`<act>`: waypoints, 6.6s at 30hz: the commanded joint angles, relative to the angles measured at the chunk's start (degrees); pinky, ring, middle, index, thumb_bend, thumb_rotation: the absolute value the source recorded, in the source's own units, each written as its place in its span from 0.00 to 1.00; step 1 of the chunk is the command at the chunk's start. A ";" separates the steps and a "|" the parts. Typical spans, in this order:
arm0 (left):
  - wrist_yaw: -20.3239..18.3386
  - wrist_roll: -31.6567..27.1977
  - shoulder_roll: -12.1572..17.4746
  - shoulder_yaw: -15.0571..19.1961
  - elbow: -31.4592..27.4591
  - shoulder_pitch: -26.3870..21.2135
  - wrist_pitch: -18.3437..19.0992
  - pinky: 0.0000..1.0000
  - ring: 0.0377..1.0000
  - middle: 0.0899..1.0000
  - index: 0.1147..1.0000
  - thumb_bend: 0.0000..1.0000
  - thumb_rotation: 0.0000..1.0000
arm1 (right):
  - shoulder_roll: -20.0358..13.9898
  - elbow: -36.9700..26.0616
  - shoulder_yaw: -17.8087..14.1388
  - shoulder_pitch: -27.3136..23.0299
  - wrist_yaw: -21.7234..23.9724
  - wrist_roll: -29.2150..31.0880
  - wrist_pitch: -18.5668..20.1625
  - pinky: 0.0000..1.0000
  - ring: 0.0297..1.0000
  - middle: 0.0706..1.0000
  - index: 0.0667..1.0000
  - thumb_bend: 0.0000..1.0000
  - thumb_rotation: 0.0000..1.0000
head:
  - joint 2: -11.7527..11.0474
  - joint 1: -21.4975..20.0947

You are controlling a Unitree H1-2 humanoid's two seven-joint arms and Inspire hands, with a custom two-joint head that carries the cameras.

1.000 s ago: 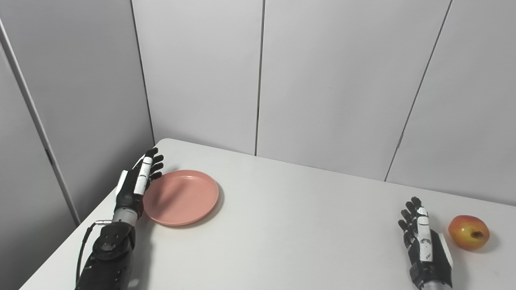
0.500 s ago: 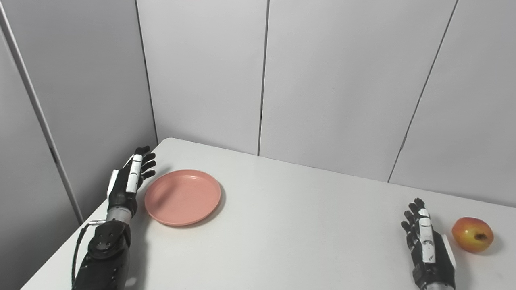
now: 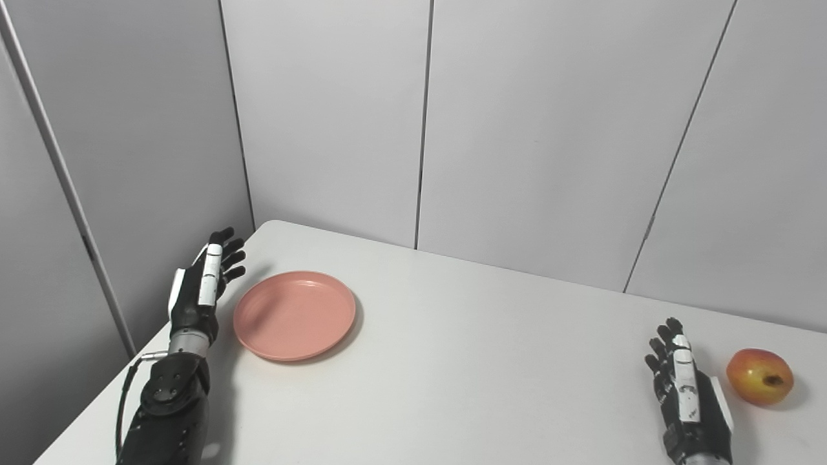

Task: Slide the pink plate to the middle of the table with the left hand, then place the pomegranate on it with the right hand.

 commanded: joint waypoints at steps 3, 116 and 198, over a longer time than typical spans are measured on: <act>-0.75 0.68 1.27 -1.38 0.79 -2.93 -2.90 0.83 0.86 0.85 0.84 0.69 1.00 | -0.40 -0.34 -0.15 -0.13 0.56 0.08 -2.39 1.00 1.00 1.00 1.00 0.41 0.97 | -0.04 0.09; -11.26 -3.05 -14.82 -13.64 -4.52 -1.98 8.00 0.94 0.94 0.93 0.93 0.59 1.00 | 5.30 -2.65 2.21 -0.92 -5.75 -5.65 0.09 1.00 0.97 0.98 0.97 0.54 0.92 | 7.81 -28.46; -9.19 5.93 -18.58 -20.51 -5.97 0.79 0.88 0.94 0.96 0.96 0.97 0.53 1.00 | -0.79 -9.07 1.17 -1.54 -9.58 -11.85 -2.06 0.94 0.92 0.92 0.90 0.60 0.70 | 9.41 -24.12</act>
